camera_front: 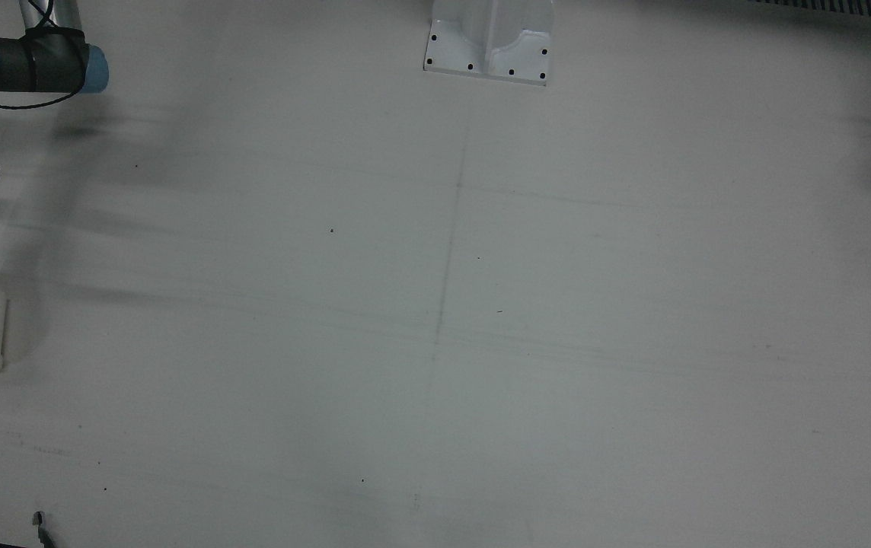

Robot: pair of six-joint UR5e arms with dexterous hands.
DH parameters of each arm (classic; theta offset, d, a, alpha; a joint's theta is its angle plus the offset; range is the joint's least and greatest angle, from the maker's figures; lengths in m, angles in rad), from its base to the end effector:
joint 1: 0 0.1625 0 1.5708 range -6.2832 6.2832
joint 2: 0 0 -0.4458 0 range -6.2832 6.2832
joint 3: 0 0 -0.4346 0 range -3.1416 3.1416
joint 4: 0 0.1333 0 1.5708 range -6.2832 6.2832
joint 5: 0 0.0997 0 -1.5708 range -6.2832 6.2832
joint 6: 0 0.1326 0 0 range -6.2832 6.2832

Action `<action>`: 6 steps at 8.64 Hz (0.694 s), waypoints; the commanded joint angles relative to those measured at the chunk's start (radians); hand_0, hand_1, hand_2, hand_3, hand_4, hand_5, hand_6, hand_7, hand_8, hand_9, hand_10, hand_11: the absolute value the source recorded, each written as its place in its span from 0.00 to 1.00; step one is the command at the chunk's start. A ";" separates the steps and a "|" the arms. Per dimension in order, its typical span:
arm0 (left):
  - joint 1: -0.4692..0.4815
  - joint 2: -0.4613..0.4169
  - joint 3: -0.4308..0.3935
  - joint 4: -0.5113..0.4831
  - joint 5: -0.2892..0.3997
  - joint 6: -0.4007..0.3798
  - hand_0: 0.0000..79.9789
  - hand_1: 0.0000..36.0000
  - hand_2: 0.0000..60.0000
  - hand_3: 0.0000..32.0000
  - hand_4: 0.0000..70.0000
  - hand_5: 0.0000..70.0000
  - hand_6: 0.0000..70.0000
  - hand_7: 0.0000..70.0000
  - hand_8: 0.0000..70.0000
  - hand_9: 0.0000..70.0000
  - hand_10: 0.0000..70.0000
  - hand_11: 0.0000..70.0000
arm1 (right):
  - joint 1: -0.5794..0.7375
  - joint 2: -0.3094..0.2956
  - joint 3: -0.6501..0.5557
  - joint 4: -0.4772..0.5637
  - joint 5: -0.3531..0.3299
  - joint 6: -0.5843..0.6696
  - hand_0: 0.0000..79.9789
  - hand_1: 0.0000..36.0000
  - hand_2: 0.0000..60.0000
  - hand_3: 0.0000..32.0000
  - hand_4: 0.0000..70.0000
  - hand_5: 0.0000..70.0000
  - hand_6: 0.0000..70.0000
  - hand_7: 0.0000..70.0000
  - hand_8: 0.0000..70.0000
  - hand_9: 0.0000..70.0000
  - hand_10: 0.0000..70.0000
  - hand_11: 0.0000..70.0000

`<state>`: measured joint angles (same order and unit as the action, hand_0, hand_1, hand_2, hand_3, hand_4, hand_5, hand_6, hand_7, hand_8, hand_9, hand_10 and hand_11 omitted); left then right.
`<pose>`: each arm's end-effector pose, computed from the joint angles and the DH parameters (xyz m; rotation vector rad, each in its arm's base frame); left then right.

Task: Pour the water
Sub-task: 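Lower the cup onto the table and open the right hand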

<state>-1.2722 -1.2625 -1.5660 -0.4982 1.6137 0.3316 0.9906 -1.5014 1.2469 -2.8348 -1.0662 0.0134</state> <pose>0.0036 -0.4454 0.7948 -0.0028 2.1351 -1.6707 -0.1488 -0.5871 0.8101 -0.1281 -2.2501 2.1525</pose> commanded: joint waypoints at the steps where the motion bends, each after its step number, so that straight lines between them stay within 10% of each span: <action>1: 0.068 -0.008 0.027 0.012 0.009 0.059 0.98 1.00 1.00 0.00 1.00 1.00 0.23 0.31 0.06 0.06 0.11 0.19 | 0.010 0.001 0.038 -0.003 -0.003 -0.007 0.60 0.00 0.00 1.00 0.06 0.16 0.03 0.05 0.02 0.00 0.00 0.00; 6: 0.172 -0.067 0.090 0.073 0.009 0.122 1.00 1.00 1.00 0.00 1.00 1.00 0.27 0.32 0.06 0.06 0.10 0.18 | 0.011 0.001 0.057 -0.005 -0.003 -0.010 0.64 0.13 0.00 0.87 0.13 0.21 0.06 0.09 0.03 0.00 0.00 0.00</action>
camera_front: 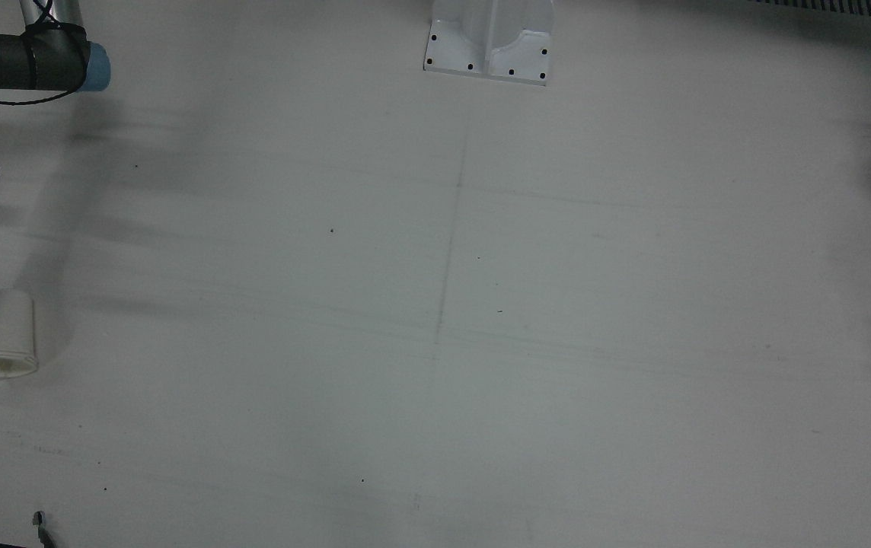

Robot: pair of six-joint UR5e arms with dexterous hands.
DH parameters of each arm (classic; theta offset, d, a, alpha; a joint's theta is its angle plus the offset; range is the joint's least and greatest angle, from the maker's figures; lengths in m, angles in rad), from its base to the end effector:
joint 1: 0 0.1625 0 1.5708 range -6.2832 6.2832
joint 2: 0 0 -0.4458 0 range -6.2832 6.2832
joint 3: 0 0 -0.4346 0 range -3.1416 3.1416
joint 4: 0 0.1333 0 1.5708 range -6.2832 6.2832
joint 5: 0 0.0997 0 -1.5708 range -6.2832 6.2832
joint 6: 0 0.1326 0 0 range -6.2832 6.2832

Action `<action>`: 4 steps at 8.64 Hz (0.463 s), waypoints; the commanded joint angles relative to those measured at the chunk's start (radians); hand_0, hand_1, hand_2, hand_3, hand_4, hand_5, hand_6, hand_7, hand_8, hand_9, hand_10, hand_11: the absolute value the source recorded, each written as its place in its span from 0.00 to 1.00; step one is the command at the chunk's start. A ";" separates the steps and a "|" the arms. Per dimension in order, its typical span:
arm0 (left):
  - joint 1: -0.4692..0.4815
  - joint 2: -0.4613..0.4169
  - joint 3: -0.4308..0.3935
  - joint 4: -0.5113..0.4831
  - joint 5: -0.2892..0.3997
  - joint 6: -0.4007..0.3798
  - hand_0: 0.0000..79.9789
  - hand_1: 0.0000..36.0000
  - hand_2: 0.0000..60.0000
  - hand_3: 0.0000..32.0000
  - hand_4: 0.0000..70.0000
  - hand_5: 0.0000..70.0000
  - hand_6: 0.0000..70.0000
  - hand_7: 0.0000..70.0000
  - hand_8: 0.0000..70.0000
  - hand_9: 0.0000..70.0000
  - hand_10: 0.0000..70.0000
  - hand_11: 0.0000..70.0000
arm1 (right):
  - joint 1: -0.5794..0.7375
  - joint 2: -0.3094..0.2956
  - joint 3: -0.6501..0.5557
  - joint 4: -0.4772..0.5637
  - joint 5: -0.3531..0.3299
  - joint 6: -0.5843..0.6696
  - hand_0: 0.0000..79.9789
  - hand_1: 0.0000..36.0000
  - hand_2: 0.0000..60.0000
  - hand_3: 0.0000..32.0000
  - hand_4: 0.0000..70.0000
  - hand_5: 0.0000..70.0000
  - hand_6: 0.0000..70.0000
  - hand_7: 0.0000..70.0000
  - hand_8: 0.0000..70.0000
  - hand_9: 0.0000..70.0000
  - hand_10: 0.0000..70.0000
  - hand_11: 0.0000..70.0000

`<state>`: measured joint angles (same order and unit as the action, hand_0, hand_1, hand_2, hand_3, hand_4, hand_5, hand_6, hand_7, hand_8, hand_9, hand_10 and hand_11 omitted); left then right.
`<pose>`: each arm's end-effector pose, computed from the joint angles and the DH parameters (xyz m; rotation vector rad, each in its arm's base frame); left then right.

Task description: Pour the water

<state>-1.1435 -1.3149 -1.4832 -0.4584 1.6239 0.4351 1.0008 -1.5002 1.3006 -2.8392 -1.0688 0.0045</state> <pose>0.0672 -0.4522 0.8240 -0.0392 1.9851 -1.5851 -0.1488 -0.5974 0.7806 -0.1386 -2.3093 2.1138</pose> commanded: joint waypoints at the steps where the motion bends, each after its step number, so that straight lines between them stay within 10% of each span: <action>1: 0.051 -0.015 0.008 0.041 -0.001 0.016 1.00 1.00 1.00 0.00 1.00 1.00 0.27 0.32 0.07 0.06 0.10 0.17 | -0.001 0.000 0.003 0.000 0.000 -0.001 0.64 0.15 0.00 0.85 0.13 0.21 0.06 0.09 0.03 0.00 0.00 0.00; 3: 0.053 -0.015 0.006 0.041 0.004 0.007 1.00 1.00 0.96 0.00 1.00 1.00 0.27 0.31 0.06 0.05 0.09 0.16 | 0.002 -0.002 0.016 0.000 0.000 -0.004 0.65 0.16 0.00 0.83 0.13 0.22 0.06 0.09 0.03 0.00 0.00 0.00; 4: 0.057 -0.015 0.006 0.041 0.013 0.002 0.93 0.78 0.40 0.00 1.00 1.00 0.21 0.26 0.04 0.03 0.05 0.10 | 0.004 -0.002 0.019 0.000 -0.002 -0.003 0.64 0.17 0.00 0.84 0.13 0.22 0.06 0.09 0.03 0.00 0.00 0.00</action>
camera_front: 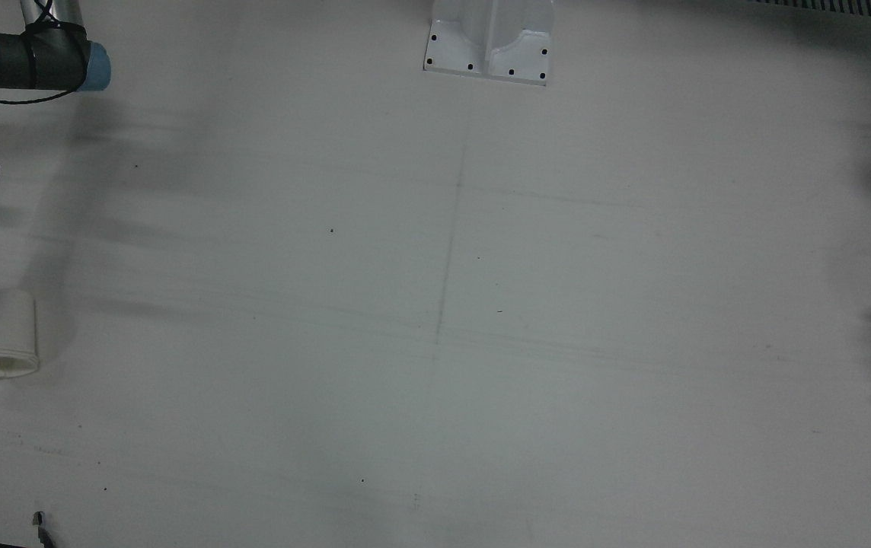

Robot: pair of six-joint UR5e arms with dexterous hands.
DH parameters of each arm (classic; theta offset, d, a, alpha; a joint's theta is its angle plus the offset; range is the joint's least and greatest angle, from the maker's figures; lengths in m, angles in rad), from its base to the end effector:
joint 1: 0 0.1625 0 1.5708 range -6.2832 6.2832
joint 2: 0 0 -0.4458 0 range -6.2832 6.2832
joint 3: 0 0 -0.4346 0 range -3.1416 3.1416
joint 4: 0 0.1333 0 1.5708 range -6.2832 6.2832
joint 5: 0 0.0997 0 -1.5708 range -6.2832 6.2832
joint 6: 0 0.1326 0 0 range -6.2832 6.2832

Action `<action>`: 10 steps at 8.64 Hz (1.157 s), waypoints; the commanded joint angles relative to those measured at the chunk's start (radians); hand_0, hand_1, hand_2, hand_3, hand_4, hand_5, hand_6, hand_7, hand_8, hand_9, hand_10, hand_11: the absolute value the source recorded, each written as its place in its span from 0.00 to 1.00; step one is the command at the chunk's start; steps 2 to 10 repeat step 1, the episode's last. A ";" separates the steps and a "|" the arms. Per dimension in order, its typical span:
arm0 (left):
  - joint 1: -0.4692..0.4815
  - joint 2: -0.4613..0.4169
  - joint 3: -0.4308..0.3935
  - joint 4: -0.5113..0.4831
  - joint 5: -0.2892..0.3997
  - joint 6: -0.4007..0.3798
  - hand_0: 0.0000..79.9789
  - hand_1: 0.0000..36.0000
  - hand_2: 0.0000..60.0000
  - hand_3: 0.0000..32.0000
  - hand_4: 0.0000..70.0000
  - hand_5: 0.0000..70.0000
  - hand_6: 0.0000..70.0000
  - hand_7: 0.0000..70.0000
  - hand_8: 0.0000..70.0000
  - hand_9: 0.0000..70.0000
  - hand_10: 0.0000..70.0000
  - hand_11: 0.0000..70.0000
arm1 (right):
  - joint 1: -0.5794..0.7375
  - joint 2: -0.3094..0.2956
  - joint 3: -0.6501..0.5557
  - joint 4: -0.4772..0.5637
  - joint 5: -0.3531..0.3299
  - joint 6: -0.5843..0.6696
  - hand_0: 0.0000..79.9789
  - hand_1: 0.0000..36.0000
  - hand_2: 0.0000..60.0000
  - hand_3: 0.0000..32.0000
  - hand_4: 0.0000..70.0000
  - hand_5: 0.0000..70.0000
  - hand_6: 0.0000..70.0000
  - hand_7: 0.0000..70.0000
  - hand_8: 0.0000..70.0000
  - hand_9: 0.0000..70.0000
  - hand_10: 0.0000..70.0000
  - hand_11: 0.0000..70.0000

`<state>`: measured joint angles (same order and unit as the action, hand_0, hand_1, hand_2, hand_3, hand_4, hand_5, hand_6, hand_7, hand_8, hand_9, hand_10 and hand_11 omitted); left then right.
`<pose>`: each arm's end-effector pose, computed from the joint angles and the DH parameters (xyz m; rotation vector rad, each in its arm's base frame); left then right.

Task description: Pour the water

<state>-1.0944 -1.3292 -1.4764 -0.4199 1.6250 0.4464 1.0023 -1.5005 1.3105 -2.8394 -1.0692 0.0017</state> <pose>0.0915 -0.4523 0.8269 -0.0772 1.9341 -1.5697 -0.1488 -0.5989 0.7753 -0.1394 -2.3196 2.1058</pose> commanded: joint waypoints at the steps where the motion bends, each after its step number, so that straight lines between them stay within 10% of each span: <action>1: 0.008 -0.001 0.001 0.006 0.016 -0.009 0.76 0.57 0.02 0.00 0.48 0.50 0.07 0.15 0.01 0.01 0.00 0.03 | 0.002 -0.003 0.013 0.000 -0.002 -0.002 0.64 0.17 0.00 0.85 0.14 0.22 0.06 0.09 0.03 0.00 0.00 0.00; 10: 0.008 -0.001 0.001 0.006 0.016 -0.009 0.76 0.57 0.02 0.00 0.48 0.50 0.07 0.15 0.01 0.01 0.00 0.03 | 0.002 -0.003 0.013 0.000 -0.002 -0.002 0.64 0.17 0.00 0.85 0.14 0.22 0.06 0.09 0.03 0.00 0.00 0.00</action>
